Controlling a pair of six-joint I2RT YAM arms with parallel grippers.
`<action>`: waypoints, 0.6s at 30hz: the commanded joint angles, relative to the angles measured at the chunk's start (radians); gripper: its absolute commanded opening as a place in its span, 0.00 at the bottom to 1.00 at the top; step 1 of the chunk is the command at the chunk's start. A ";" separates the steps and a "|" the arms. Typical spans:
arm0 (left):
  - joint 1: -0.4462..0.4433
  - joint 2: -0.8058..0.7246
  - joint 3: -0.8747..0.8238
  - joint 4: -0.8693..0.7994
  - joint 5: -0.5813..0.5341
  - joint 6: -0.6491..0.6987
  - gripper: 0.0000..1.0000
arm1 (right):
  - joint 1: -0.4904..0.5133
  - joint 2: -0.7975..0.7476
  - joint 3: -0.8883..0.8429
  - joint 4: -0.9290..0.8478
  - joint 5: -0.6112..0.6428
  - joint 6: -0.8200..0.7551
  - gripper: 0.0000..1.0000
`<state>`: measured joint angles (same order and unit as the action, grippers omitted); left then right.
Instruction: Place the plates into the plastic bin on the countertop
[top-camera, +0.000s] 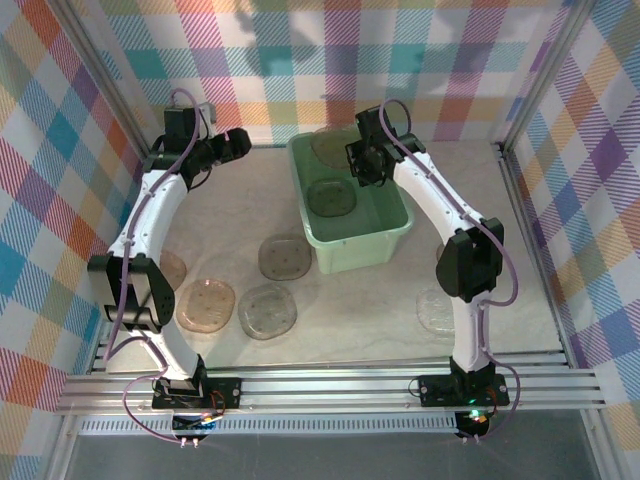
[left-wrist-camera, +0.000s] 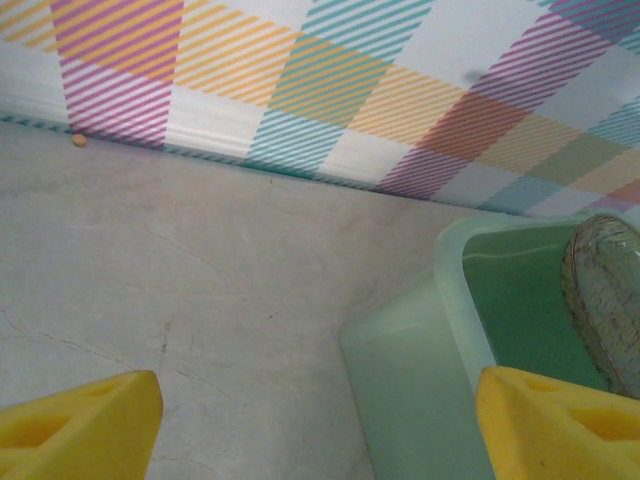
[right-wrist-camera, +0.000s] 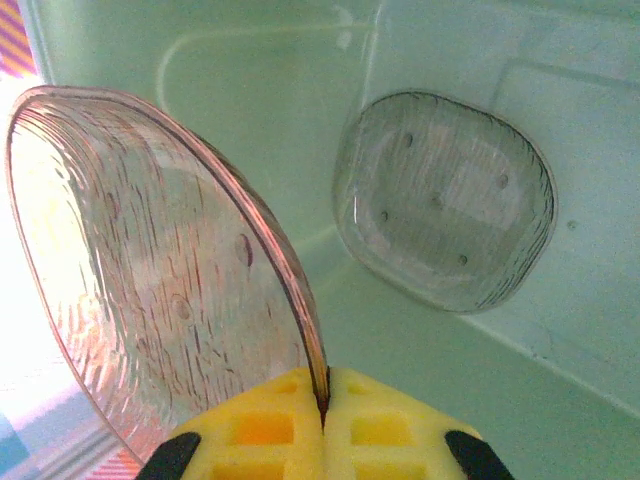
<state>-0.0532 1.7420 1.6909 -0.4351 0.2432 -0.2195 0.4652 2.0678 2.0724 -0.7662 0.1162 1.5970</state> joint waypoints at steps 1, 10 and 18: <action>0.016 0.004 -0.012 0.010 0.050 0.004 0.81 | 0.014 0.027 0.040 -0.069 0.054 0.097 0.00; 0.051 0.016 0.003 -0.013 0.089 0.005 0.81 | 0.051 0.087 0.062 -0.074 0.061 0.119 0.00; 0.070 0.000 -0.005 -0.031 0.106 0.000 0.81 | 0.076 0.136 0.073 -0.115 0.086 0.162 0.00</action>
<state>0.0059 1.7523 1.6890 -0.4442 0.3180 -0.2195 0.5285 2.1906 2.1139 -0.8436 0.1669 1.7214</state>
